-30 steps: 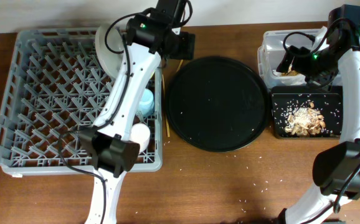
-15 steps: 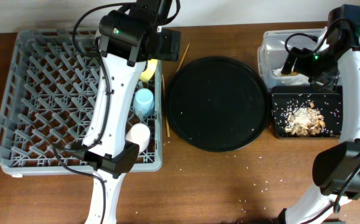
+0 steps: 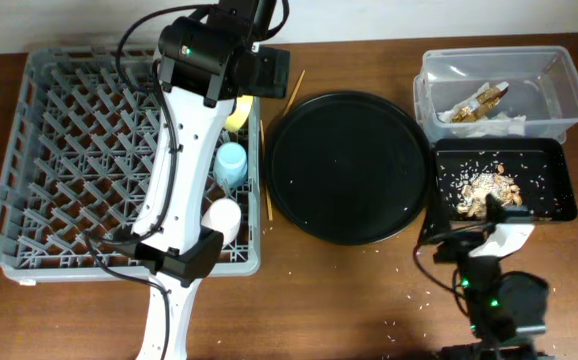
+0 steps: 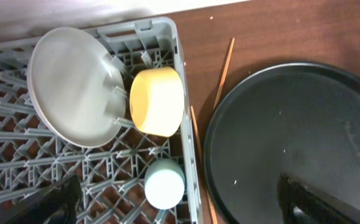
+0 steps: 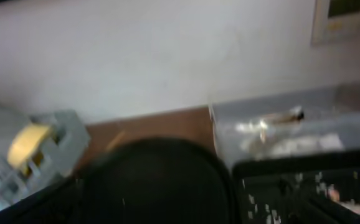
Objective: Sort waste into correct bins and load items into the dishwasher rack
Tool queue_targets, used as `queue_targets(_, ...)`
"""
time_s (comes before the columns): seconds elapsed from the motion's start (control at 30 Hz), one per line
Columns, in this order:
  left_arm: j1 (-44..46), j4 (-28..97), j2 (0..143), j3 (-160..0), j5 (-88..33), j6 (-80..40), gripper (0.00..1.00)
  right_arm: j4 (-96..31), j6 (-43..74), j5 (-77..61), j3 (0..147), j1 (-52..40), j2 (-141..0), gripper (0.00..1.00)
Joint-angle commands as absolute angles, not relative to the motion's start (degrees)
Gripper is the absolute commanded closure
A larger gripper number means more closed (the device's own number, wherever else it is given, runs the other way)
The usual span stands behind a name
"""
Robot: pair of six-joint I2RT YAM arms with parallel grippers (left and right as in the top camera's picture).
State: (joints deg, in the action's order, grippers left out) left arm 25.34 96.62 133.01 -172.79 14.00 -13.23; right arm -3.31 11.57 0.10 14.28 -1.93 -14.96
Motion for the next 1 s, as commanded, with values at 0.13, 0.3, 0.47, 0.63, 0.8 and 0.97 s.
queue_targets(0.13,25.4,96.7,132.4,-173.4,14.6,-13.2,0.01,-2.5,11.2,-0.7,0.3,-2.2,-1.8,0.02)
queue_targets(0.3,25.3,96.7,132.4,-173.4,14.6,-13.2,0.01,-4.4,11.2,-0.8,0.3,-2.2,-0.3,0.02)
queue_targets(0.47,25.4,96.7,132.4,-173.4,14.6,-13.2,0.01,-4.4,11.2,-0.8,0.3,-2.2,-0.3,0.02)
queue_targets(0.63,25.5,95.0,131.4,-171.8,15.5,-13.2,0.01,-4.4,11.2,-0.8,0.3,-2.2,-0.3,0.02)
queue_targets(0.8,22.1,51.9,98.2,-116.7,13.8,-2.8,0.01,-4.4,11.2,-0.8,0.3,-2.2,-0.3,0.01)
queue_targets(0.97,7.0,24.4,59.9,-61.1,6.2,-1.6,0.01,-4.4,11.2,-0.8,0.3,-2.2,-0.3,0.01)
